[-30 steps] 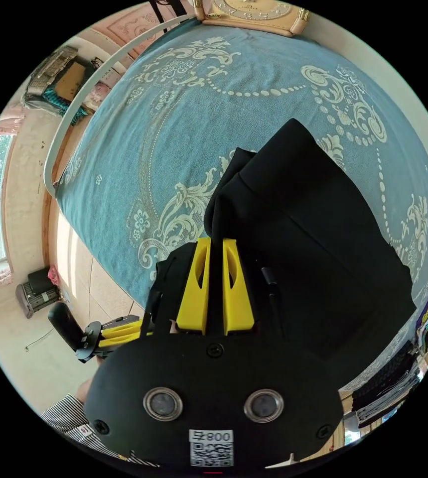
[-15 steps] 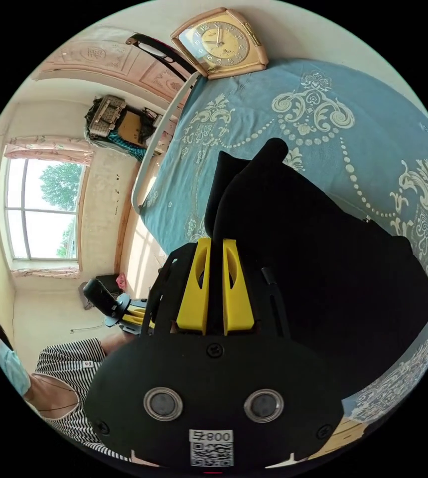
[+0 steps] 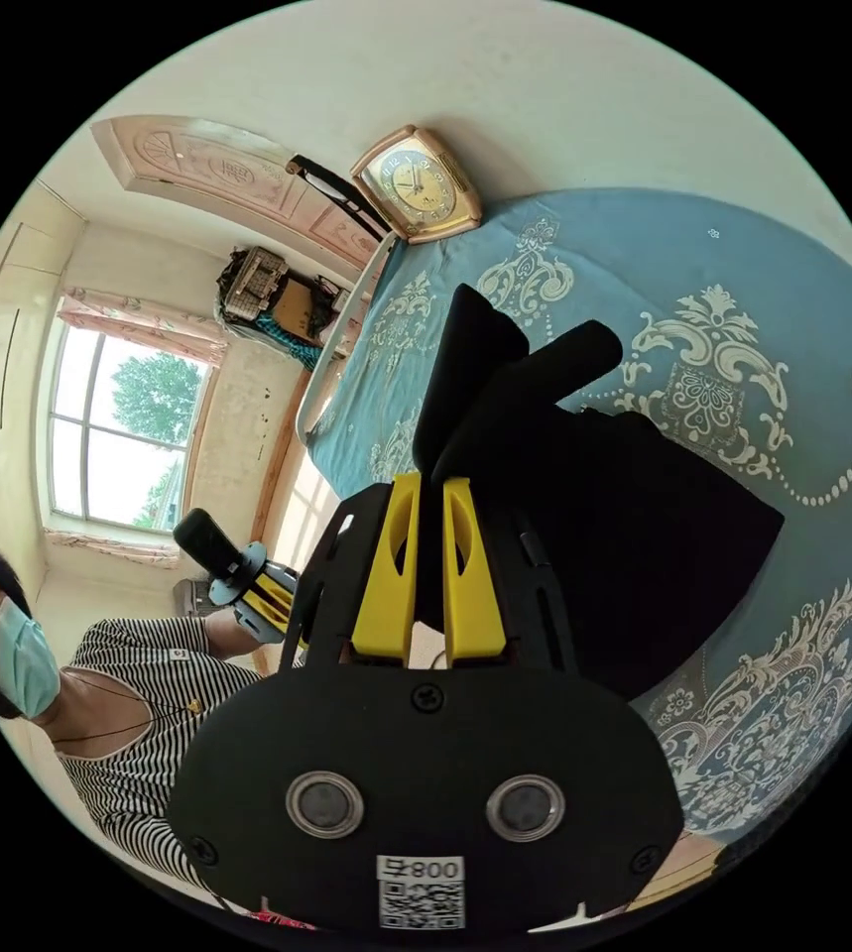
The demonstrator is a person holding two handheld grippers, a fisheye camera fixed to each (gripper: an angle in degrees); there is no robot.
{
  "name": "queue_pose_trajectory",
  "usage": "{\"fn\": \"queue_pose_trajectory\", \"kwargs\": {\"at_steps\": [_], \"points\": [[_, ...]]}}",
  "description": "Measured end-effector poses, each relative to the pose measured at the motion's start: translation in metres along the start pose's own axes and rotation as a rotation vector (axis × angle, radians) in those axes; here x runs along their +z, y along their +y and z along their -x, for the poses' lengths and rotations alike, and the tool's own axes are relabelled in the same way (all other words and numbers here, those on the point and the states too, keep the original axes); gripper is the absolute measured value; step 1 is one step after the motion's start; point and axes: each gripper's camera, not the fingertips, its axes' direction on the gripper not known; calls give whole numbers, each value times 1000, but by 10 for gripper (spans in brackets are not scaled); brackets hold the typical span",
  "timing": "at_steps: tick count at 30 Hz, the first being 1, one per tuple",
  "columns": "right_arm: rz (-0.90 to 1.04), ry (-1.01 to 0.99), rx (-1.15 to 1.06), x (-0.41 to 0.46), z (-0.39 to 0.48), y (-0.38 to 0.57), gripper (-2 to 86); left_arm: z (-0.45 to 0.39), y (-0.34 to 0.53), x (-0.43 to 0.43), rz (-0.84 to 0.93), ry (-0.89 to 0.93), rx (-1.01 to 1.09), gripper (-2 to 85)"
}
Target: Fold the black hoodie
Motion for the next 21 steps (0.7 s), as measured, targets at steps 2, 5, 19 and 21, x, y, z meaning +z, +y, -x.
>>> {"fn": "queue_pose_trajectory", "kwargs": {"at_steps": [2,5,19,21], "points": [[-28,-30,13,-27,-6,17,23,-9,-20,37,60,26,23,21],[-64,-76,49,-65,-23,45,22,-21,-44,85,146,37,61,20],[-170,-245,304,-150,-110,167,23,-11,-97,308,504,106,24,20],[-171,-259,334,-156,-114,179,22,-10,-101,329,538,91,18,20]]}}
